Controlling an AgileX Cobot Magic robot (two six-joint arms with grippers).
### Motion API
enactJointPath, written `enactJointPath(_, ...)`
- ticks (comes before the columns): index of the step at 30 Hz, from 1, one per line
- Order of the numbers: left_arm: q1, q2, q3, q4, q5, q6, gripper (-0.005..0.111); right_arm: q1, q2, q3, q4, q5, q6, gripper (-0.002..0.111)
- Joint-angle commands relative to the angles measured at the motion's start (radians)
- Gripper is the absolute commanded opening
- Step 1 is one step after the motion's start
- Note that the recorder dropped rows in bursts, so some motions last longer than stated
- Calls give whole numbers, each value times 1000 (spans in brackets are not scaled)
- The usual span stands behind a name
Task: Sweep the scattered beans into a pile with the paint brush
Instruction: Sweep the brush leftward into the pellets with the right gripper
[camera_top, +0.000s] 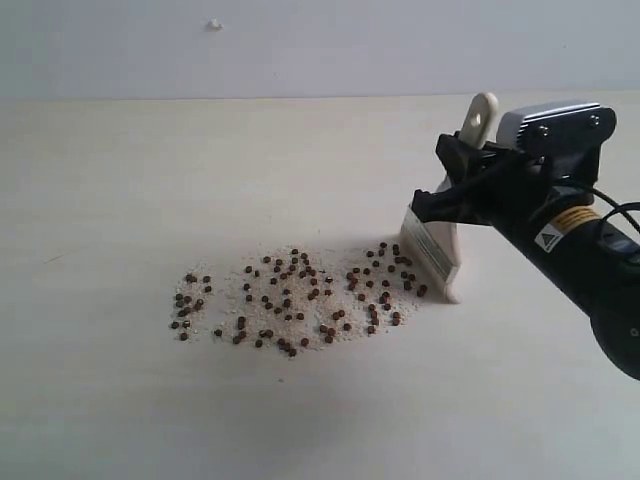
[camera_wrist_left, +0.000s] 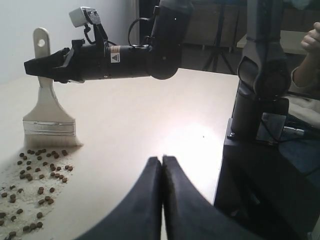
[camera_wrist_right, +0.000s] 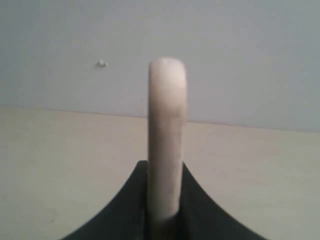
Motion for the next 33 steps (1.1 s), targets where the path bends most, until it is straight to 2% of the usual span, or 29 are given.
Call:
enactJointPath(1, -1, -7, 3, -5, -5, -8, 0, 55, 2, -6, 93, 22, 11, 0)
enactJointPath(5, -1, -7, 3, -5, -5, -8, 0, 95, 2, -11, 129, 22, 11, 0)
enactJointPath(16, -1, -7, 3, -5, -5, -8, 0, 199, 2, -130, 274, 183, 6, 0)
enactJointPath(20, -1, -7, 3, -5, -5, -8, 0, 205, 2, -141, 278, 195, 4, 0)
enactJointPath(25, -1, -7, 3, -5, -5, -8, 0, 205, -18, -140, 371, 195, -62, 0)
enactJointPath(33, -1, -7, 3, -5, -5, -8, 0, 205, -85, -135, 371, 199, -82, 0)
